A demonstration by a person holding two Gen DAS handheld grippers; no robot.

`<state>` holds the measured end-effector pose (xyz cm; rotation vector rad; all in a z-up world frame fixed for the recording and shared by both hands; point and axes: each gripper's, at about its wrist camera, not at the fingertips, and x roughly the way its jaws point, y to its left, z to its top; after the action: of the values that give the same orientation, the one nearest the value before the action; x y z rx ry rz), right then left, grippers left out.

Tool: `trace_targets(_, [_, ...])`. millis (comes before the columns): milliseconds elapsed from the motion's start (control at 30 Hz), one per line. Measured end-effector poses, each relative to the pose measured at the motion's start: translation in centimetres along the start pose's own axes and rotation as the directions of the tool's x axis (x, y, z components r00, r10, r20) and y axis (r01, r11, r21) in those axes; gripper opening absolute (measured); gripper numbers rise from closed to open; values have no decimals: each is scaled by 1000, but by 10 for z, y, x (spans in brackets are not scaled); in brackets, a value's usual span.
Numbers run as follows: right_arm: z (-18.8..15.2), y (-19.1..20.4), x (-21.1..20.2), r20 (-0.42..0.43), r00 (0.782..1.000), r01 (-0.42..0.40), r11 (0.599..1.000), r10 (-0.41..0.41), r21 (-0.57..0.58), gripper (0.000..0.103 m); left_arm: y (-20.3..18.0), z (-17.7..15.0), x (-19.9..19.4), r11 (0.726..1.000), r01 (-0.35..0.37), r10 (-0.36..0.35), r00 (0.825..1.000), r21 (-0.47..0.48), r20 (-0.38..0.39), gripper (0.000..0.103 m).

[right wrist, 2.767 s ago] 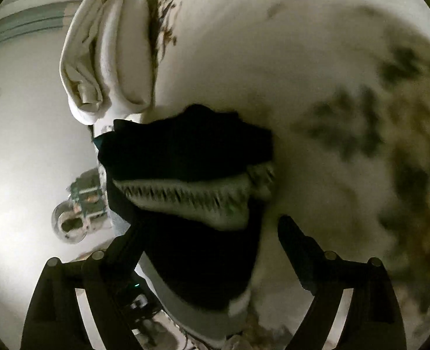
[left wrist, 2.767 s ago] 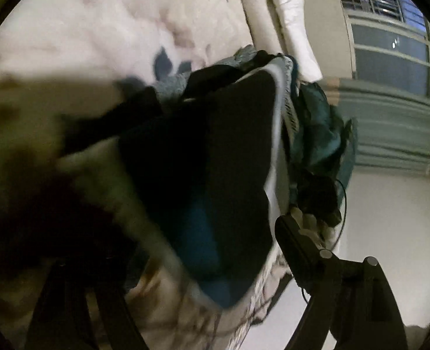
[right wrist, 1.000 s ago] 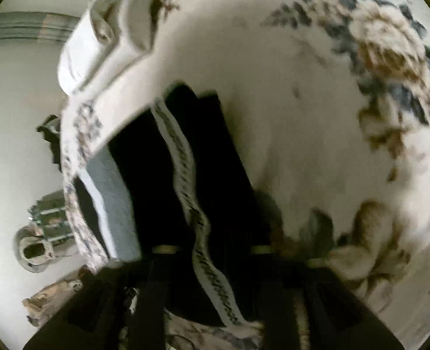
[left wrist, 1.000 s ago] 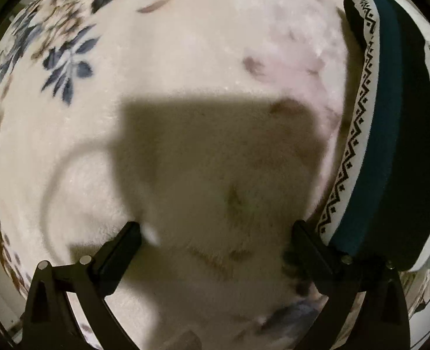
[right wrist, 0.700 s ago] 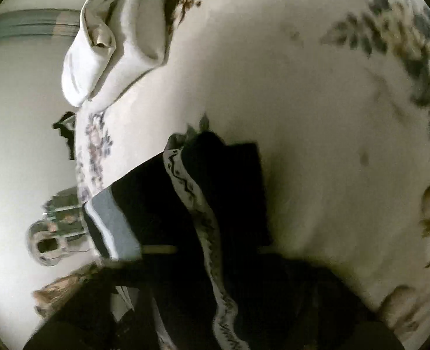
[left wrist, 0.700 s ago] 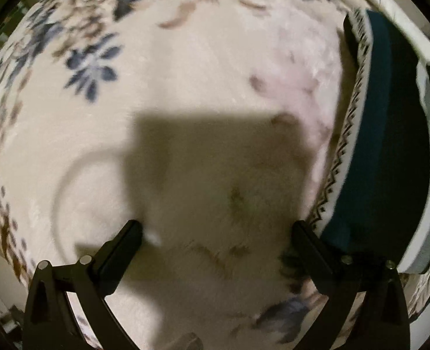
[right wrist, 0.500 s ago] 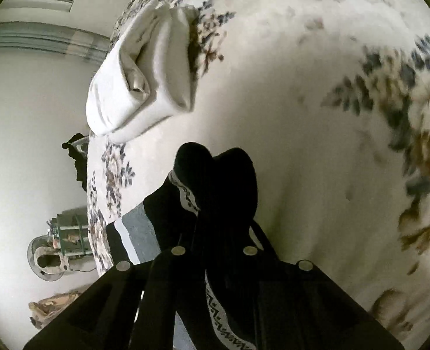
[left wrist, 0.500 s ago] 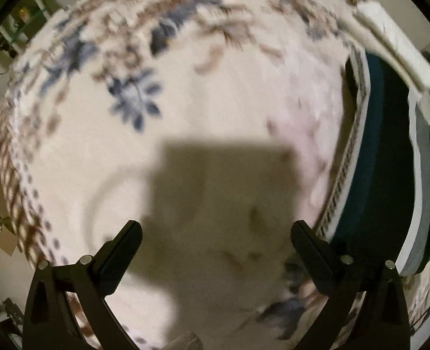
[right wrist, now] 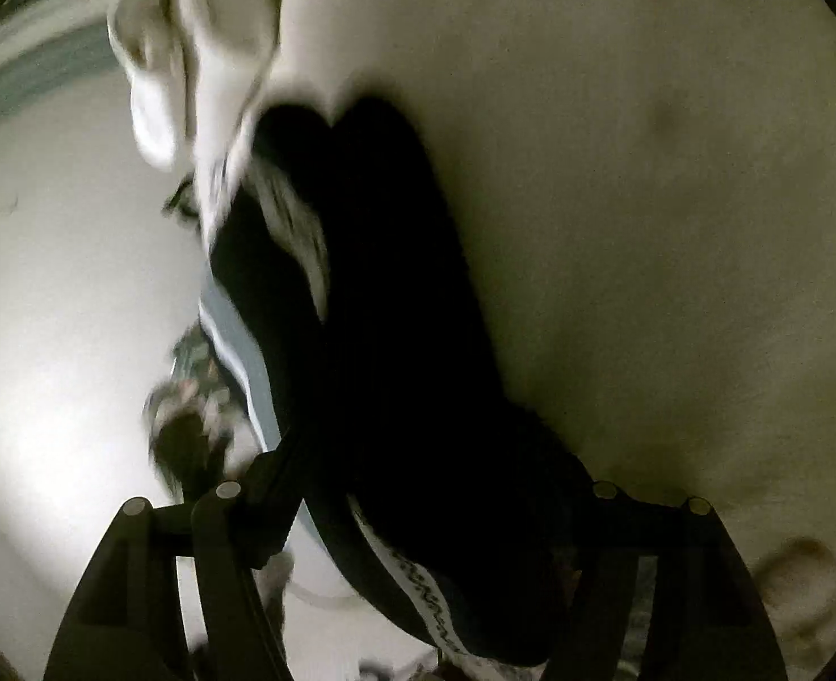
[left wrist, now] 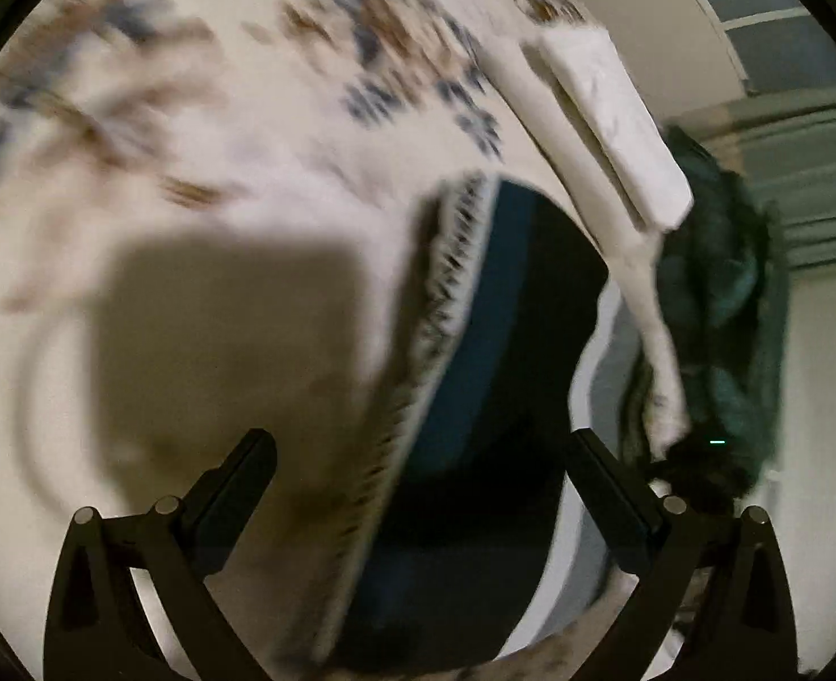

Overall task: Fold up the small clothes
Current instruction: 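Lower the folded sweater bundle onto the bed with both grippers and release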

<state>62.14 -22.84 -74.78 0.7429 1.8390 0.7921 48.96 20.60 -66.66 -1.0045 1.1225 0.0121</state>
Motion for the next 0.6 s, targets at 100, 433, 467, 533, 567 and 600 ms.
trace_targets(100, [2,2,19,-38,998,-51,998,49,-40,79,-3,-2,27,997,83,-83,994,0,-65,103])
trace_targets(433, [-9,18,36,59,996,-56,995,61,-87,34,-62,-2,36,976,95,-79,993,196,-91,31])
trace_targets(467, [-15,20,34,88,994,-53,995,60,-81,32,-62,1,35,976,101,-84,992,194,-97,31])
trace_targets(533, [-24,26,28,143,988,-54,997,62,-59,29,-66,6,28,972,97,-73,991,216,-115,29])
trace_targets(567, [-33,35,24,178,982,-47,997,57,-55,28,-68,10,26,967,96,-68,990,237,-124,29])
trace_targets(600, [-40,43,20,203,978,-47,998,56,-48,27,-72,16,23,963,98,-66,989,250,-132,29])
